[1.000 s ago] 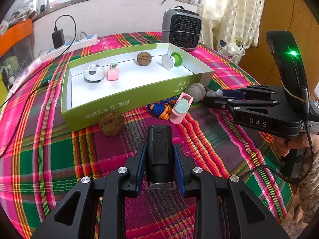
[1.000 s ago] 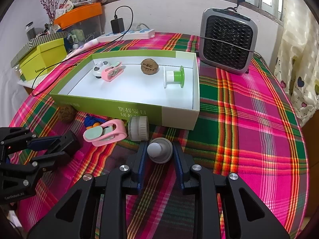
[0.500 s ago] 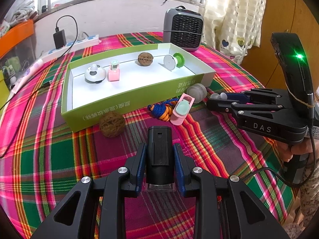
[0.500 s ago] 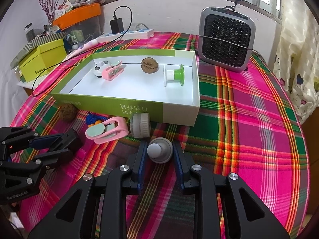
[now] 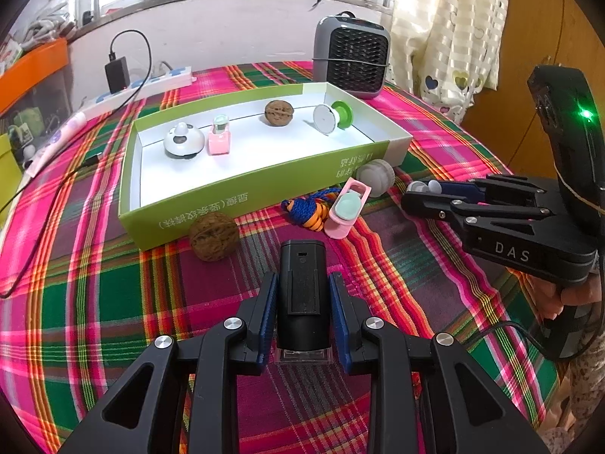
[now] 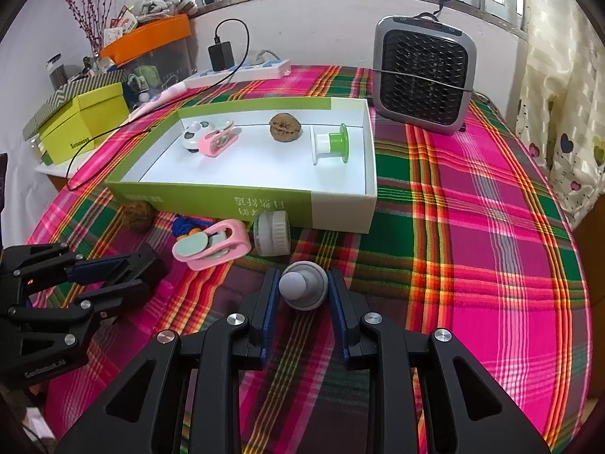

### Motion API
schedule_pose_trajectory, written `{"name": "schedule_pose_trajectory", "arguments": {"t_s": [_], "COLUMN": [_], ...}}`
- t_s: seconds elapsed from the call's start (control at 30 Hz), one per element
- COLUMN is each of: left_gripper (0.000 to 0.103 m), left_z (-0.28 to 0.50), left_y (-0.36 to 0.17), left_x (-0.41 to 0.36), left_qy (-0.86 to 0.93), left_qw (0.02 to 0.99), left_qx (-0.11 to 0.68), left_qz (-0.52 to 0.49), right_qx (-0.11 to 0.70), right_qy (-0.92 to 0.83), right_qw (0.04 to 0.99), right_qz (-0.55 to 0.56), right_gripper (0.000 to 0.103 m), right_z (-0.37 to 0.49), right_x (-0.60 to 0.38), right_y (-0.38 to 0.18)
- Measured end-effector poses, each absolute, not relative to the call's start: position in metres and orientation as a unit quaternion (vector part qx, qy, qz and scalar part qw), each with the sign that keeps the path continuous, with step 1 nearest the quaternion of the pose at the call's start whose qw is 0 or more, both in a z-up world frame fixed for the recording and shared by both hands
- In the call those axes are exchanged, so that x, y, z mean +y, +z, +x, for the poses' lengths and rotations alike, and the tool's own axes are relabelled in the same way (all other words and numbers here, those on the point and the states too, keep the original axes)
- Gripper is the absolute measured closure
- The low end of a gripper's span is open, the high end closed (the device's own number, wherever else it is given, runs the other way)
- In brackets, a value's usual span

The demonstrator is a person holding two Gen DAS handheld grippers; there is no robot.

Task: Organize objects
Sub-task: 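Carry the black device and white cup item over the box with both grippers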

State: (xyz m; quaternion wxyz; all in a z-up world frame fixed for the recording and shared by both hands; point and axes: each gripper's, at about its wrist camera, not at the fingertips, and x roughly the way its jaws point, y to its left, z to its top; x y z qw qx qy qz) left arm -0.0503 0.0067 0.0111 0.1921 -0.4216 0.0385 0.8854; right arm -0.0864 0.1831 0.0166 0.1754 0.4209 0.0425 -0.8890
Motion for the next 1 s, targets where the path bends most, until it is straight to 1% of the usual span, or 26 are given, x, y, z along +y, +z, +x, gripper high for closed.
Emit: {"name": "schedule_pose_trajectory", "arguments": {"t_s": [0.47,1.0], "left_gripper": [0.078,0.078], "left_z": [-0.046,-0.044], "left_y": [0.016,0.037], "left_x": [0.009,0.006], "left_qy": [0.89,0.901], "left_qw": [0.183,0.177], "left_qx": [0.036,0.028], "left_qz": [-0.416,-0.396], "right_qx": [0.027,0.024], "right_qy": [-0.888,-0.892], "right_qw": [0.183,0.194], "right_qz": [0.421,0.407], "right_gripper": [0.077,0.077], "right_z": [-0.079,-0.074], "right_x": [0.182,0.177], "right_y": [0.019,0.035]}}
